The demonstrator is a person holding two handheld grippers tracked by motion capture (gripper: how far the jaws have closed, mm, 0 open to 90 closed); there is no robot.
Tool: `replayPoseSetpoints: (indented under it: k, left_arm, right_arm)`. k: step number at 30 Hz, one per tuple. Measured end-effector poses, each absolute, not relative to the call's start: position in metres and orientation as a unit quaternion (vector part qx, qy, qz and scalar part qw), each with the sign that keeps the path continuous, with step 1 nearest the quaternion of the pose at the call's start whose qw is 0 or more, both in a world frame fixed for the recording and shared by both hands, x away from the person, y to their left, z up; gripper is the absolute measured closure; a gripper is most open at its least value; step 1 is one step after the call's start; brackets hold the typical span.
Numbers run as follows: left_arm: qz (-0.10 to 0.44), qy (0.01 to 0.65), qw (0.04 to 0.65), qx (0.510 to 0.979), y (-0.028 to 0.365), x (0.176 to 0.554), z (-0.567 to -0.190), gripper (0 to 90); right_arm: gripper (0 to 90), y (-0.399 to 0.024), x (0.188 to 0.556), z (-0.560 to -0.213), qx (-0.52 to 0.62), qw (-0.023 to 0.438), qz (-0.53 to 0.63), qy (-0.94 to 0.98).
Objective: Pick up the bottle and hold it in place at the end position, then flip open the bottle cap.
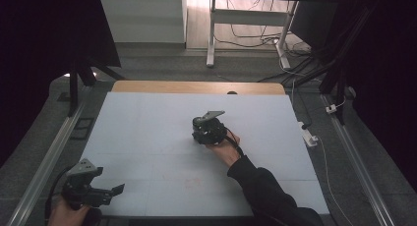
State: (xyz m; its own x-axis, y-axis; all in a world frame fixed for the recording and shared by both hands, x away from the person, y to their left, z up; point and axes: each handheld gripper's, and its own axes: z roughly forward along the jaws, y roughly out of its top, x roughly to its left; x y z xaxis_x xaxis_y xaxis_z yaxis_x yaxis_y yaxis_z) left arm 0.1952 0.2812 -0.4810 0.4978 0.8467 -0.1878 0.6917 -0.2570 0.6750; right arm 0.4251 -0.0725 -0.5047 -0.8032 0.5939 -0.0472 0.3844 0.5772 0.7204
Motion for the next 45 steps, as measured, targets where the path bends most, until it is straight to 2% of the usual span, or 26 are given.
replayPoseSetpoints:
  k: [8, 16, 26, 45]
  left_arm:
    - [0.109, 0.492, 0.359, 0.786, 0.281, 0.196, -0.481, 0.0]
    - [0.102, 0.488, 0.379, 0.780, 0.282, 0.197, -0.480, 0.0]
    - [0.099, 0.461, 0.394, 0.789, 0.278, 0.204, -0.478, 0.0]
    - [0.116, 0.412, 0.435, 0.792, 0.257, 0.241, -0.474, 0.0]
  right_arm:
    - [52.6, -0.073, 0.426, -0.505, 0.278, 0.142, 0.366, 0.877]
    - [52.6, -0.073, 0.426, -0.505, 0.279, 0.140, 0.367, 0.876]
    - [52.6, -0.074, 0.427, -0.506, 0.273, 0.140, 0.368, 0.878]
    - [52.6, -0.074, 0.427, -0.505, 0.272, 0.136, 0.366, 0.879]
